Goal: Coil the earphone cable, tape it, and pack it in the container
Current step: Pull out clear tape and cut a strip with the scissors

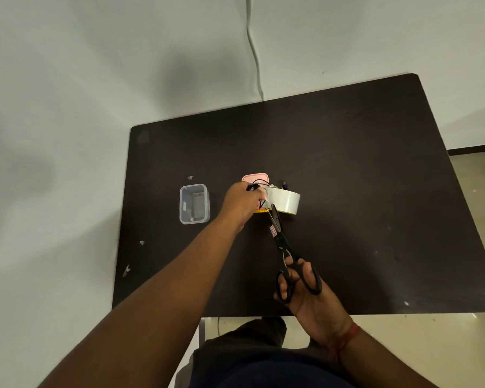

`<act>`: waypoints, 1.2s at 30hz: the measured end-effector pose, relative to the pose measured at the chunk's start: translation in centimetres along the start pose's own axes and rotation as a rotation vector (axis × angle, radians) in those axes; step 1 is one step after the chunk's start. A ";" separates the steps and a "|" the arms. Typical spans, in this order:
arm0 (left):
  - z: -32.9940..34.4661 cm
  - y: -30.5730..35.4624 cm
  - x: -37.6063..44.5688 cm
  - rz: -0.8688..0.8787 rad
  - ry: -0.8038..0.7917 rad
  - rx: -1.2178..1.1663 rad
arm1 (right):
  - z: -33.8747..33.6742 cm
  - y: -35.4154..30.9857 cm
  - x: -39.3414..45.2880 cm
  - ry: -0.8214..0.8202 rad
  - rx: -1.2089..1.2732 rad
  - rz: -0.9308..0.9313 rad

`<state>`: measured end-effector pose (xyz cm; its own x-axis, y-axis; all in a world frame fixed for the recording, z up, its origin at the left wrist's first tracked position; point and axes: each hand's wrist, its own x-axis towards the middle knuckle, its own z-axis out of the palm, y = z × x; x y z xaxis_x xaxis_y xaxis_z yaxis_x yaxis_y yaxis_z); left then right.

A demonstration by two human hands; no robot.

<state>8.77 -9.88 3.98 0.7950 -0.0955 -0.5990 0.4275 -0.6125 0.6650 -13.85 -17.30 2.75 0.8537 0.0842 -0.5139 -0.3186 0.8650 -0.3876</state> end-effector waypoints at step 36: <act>-0.7 -0.4 0.7 -0.090 0.002 -0.129 | 1.9 -0.9 3.2 0.136 -0.386 0.003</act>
<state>9.48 -9.13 3.63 0.7519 -0.0436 -0.6578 0.5482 -0.5128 0.6607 -10.07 -16.86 2.89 0.7985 -0.0019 -0.6020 -0.4743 0.6138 -0.6311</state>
